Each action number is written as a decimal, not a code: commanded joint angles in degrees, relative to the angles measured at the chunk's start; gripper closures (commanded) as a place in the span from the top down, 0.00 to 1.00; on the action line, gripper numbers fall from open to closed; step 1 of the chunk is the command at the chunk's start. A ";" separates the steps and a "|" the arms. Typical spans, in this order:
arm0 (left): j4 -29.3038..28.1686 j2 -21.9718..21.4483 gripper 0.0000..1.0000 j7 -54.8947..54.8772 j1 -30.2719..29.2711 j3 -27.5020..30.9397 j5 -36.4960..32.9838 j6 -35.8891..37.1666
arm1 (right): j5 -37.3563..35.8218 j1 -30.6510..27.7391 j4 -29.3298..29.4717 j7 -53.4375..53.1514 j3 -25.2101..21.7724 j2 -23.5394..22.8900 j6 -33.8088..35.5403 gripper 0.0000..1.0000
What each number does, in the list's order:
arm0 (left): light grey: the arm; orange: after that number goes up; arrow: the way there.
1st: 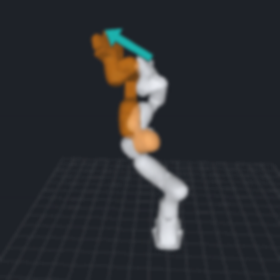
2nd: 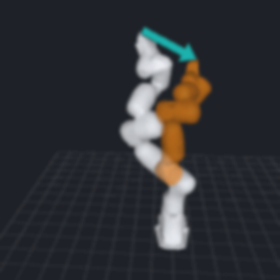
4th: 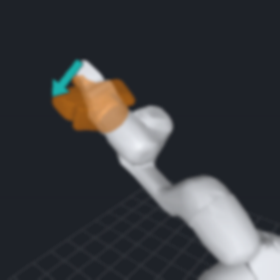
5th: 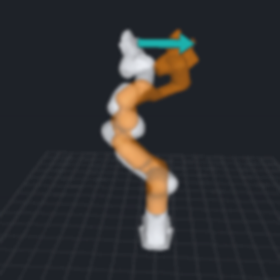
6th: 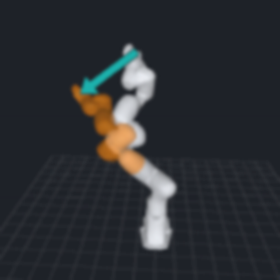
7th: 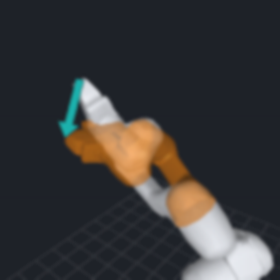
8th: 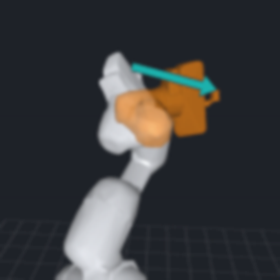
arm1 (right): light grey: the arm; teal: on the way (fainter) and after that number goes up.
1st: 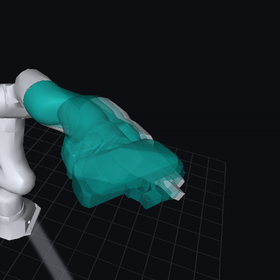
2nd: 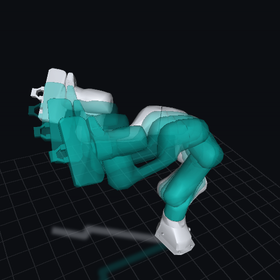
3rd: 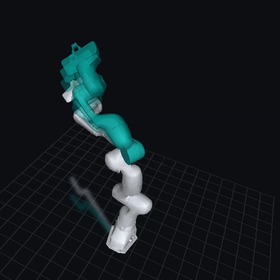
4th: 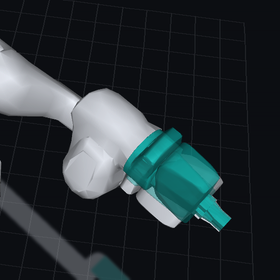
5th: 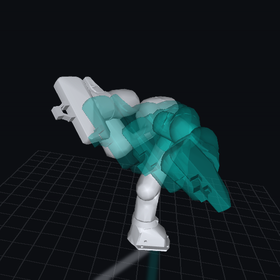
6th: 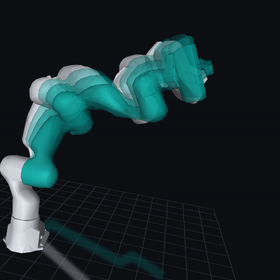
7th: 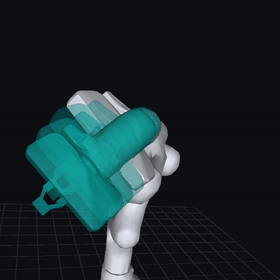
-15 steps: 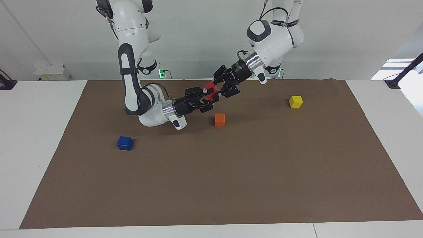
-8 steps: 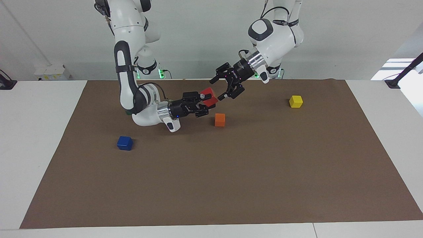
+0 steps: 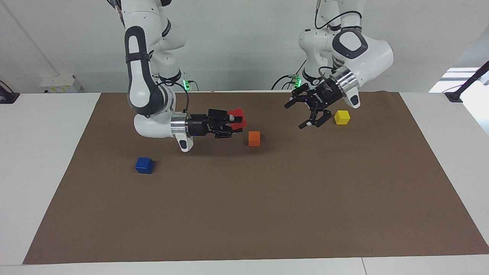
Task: Transfer red block to right arm and stack on blue block
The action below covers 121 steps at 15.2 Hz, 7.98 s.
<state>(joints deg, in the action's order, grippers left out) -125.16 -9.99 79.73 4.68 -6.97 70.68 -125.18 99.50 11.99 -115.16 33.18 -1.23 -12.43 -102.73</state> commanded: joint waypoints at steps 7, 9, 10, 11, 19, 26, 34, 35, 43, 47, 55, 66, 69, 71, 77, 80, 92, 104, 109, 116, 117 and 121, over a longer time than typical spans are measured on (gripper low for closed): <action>6.57 5.23 1.00 -18.71 -8.64 -0.58 -25.73 14.95 | -39.94 -9.08 14.85 -27.61 0.27 1.89 -3.97 0.00; 8.08 7.26 1.00 -25.29 -9.77 -0.41 -30.85 17.24 | -50.05 -10.66 18.63 -31.93 0.35 0.66 -3.97 0.00; 8.69 7.79 1.00 -29.24 -11.43 -0.41 -33.74 18.47 | -55.58 -11.37 20.04 -32.90 0.36 0.04 -3.88 0.00; 9.83 8.84 1.00 -33.55 -11.97 -0.41 -37.42 19.78 | -60.77 -11.90 20.32 -33.26 0.27 -0.05 -3.97 0.00; 13.62 11.66 1.00 -66.78 -11.01 -0.58 -65.48 21.99 | -92.63 -11.81 21.29 -35.02 0.44 -0.14 -4.50 0.00; 21.53 13.60 1.00 -76.92 -12.42 -0.49 -75.23 29.29 | -106.61 -11.37 12.86 -37.92 0.44 0.13 -14.06 0.00; 19.86 10.52 1.00 -76.48 -11.62 -0.76 -76.57 30.35 | -107.76 -10.85 5.83 -42.31 0.53 -0.49 -23.29 0.00; 19.95 10.43 1.00 -76.83 -11.54 -0.85 -76.05 30.17 | -107.76 -10.85 4.25 -42.75 0.53 -0.40 -25.22 0.00; 19.86 8.94 1.00 -78.23 -8.81 0.02 -75.78 32.19 | -107.76 -11.46 -4.37 -43.37 0.44 1.18 -33.33 0.00; 20.48 8.41 1.00 -86.68 -8.72 1.17 -75.87 27.64 | -107.76 -12.07 -4.55 -42.50 0.44 1.44 -33.15 0.00; 25.49 11.22 1.00 -86.85 -7.67 1.70 -75.87 27.53 | -107.67 -13.48 -4.29 -41.00 0.62 1.36 -33.24 0.00; 25.22 10.26 1.00 -86.68 -7.06 1.35 -75.78 28.33 | -106.88 -12.69 -3.85 -41.88 0.80 1.18 -33.50 0.00; 25.66 10.34 1.00 -86.77 -7.14 1.61 -75.43 28.32 | -106.88 -12.61 -3.76 -41.88 0.80 1.09 -33.50 0.00; 25.75 10.26 1.00 -86.76 -7.14 1.61 -74.12 28.41 | -106.88 -12.61 -3.67 -41.79 0.80 1.09 -33.50 0.00; 26.63 10.08 1.00 -86.50 -7.14 2.23 -70.16 28.59 | -106.79 -12.69 -3.24 -41.79 0.80 1.00 -33.50 0.00; 26.80 10.08 1.00 -86.15 -7.05 2.66 -70.16 28.41 | -106.53 -12.69 -2.79 -41.88 0.88 0.83 -33.33 0.01; 25.84 7.53 1.00 -85.27 -6.79 2.67 -70.16 28.85 | -105.74 -12.69 -2.71 -42.85 1.06 0.83 -33.15 1.00; 25.84 7.53 1.00 -85.27 -7.58 2.76 -70.16 28.85 | -100.02 -12.61 10.91 -42.23 1.15 3.63 -12.95 1.00; 25.84 7.53 1.00 -85.27 -7.58 2.76 -70.16 28.85 | -99.67 -12.52 11.27 -42.05 2.28 10.31 -7.85 1.00; 25.84 7.53 1.00 -85.27 -7.58 2.76 -70.16 28.85 | -99.58 -13.04 14.25 -36.35 2.20 16.12 6.73 1.00; 25.84 7.53 1.00 -85.27 -7.58 2.76 -70.16 28.85 | -99.58 -13.22 15.04 -35.73 2.03 16.12 8.23 1.00; 25.84 7.53 1.00 -85.27 -7.58 2.76 -70.16 28.85 | -100.11 -14.10 15.49 -34.23 1.67 15.86 8.25 1.00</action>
<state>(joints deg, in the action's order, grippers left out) -98.77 -1.61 -6.10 -3.25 -4.63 -0.01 -96.98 -1.10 -0.68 -100.58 -2.77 0.15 4.09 -95.34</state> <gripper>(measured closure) 0.000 0.000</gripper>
